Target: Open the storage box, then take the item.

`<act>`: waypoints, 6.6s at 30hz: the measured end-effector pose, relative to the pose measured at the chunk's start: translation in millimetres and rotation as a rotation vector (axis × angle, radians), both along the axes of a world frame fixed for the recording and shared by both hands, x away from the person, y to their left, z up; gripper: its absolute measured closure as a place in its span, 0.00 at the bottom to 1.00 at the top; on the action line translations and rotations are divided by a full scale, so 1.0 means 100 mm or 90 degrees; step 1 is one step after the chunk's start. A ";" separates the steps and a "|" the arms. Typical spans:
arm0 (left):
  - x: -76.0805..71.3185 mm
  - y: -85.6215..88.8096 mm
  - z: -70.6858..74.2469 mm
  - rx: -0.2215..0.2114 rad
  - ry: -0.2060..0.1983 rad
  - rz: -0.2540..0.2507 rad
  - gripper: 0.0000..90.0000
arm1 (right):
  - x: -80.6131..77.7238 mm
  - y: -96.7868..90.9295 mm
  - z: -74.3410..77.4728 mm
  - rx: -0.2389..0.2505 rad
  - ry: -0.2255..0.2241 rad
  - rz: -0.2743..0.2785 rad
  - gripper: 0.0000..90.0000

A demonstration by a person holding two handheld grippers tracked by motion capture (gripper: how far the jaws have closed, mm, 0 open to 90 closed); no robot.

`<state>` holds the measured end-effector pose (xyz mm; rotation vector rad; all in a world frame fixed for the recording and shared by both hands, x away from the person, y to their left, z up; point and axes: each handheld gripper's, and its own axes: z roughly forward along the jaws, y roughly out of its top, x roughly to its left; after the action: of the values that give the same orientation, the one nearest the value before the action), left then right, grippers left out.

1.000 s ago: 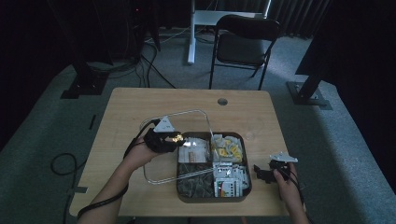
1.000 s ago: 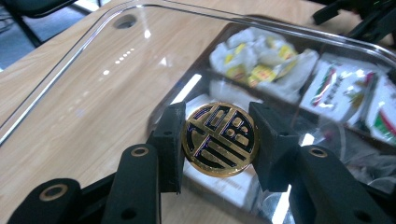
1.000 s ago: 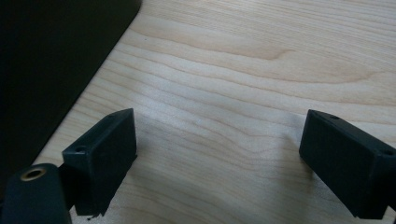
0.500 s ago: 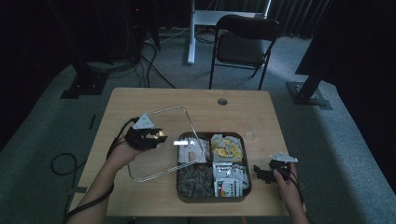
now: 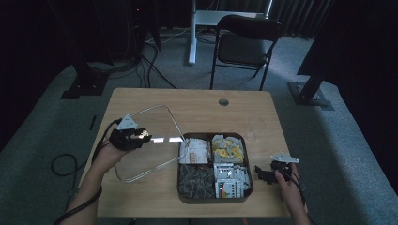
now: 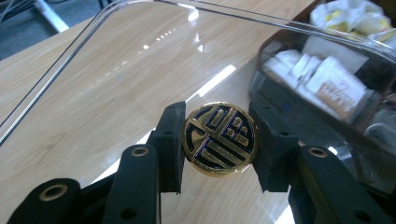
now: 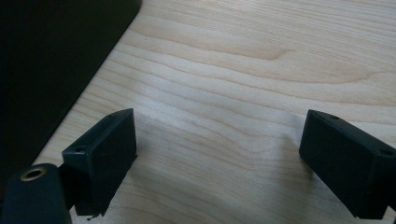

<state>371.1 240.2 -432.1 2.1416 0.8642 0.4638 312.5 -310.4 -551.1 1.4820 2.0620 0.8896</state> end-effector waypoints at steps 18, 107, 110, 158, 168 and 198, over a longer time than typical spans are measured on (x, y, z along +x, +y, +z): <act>-0.02 0.42 -0.33 -0.018 0.009 0.090 0.66 | 0.00 0.00 0.00 0.000 0.000 0.000 0.12; -0.24 0.10 -0.79 -0.087 0.015 0.009 0.16 | 0.00 0.01 0.00 -0.001 0.000 0.007 0.12; -0.28 0.05 -0.81 -0.084 0.019 -0.009 0.14 | -0.01 0.01 0.00 0.000 0.001 0.005 0.12; -0.85 -0.77 -1.14 0.037 0.064 -0.217 0.02 | -0.01 0.01 0.00 0.000 0.000 0.007 0.12; -0.86 -0.81 -1.15 0.058 0.063 -0.214 0.02 | -0.01 0.02 0.00 -0.001 0.000 0.006 0.12; -0.86 -0.81 -1.15 0.056 0.062 -0.213 0.02 | -0.10 0.06 0.31 0.045 -0.021 -0.002 0.12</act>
<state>285.1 159.7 -547.1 2.3490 0.5292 0.2313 302.8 -304.4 -520.2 1.4954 2.0231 0.9889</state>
